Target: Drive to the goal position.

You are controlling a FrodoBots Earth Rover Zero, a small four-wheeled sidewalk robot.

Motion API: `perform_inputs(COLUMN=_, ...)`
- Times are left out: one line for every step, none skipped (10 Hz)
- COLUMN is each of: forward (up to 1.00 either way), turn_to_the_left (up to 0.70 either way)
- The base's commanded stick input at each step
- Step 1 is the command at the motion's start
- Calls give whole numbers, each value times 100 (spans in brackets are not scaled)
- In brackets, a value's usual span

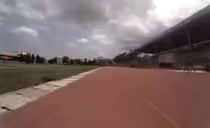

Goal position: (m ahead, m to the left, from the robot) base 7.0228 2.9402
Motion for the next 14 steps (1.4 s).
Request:
perform_inputs(forward=45, turn_to_the_left=0)
perform_inputs(forward=45, turn_to_the_left=0)
perform_inputs(forward=45, turn_to_the_left=0)
perform_inputs(forward=45, turn_to_the_left=0)
perform_inputs(forward=45, turn_to_the_left=0)
perform_inputs(forward=45, turn_to_the_left=0)
perform_inputs(forward=45, turn_to_the_left=0)
perform_inputs(forward=45, turn_to_the_left=0)
perform_inputs(forward=45, turn_to_the_left=0)
perform_inputs(forward=45, turn_to_the_left=0)
perform_inputs(forward=45, turn_to_the_left=0)
perform_inputs(forward=45, turn_to_the_left=0)
perform_inputs(forward=45, turn_to_the_left=0)
perform_inputs(forward=45, turn_to_the_left=0)
